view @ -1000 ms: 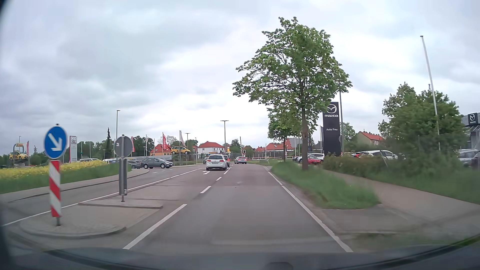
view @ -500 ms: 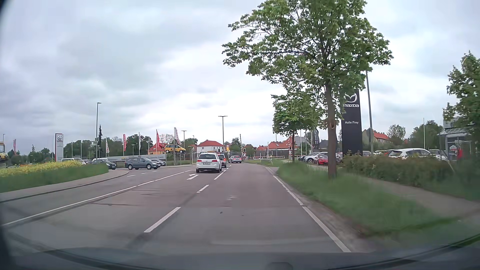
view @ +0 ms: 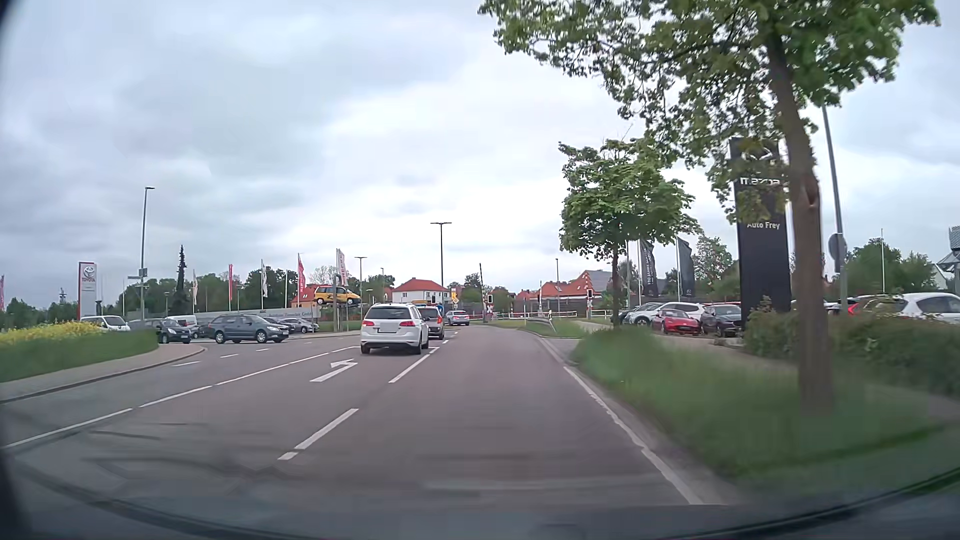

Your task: Follow the waypoints while adhering to traffic rules and regulations

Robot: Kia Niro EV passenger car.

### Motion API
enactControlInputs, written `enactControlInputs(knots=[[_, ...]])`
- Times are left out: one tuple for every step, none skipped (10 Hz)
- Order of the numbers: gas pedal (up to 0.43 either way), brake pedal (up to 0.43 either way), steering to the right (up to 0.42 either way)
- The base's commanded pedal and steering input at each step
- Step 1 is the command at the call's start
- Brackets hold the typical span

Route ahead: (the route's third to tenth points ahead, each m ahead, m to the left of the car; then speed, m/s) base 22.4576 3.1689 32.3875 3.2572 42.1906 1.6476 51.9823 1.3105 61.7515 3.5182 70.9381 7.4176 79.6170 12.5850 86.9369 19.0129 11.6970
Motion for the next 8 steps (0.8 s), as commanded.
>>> enactControlInputs(knots=[[0.118,0.000,-0.004],[0.118,0.000,-0.005],[0.118,0.000,-0.005],[0.118,0.000,-0.006],[0.118,0.000,-0.006],[0.118,0.000,-0.006],[0.118,0.000,-0.006],[0.118,0.000,-0.007]])
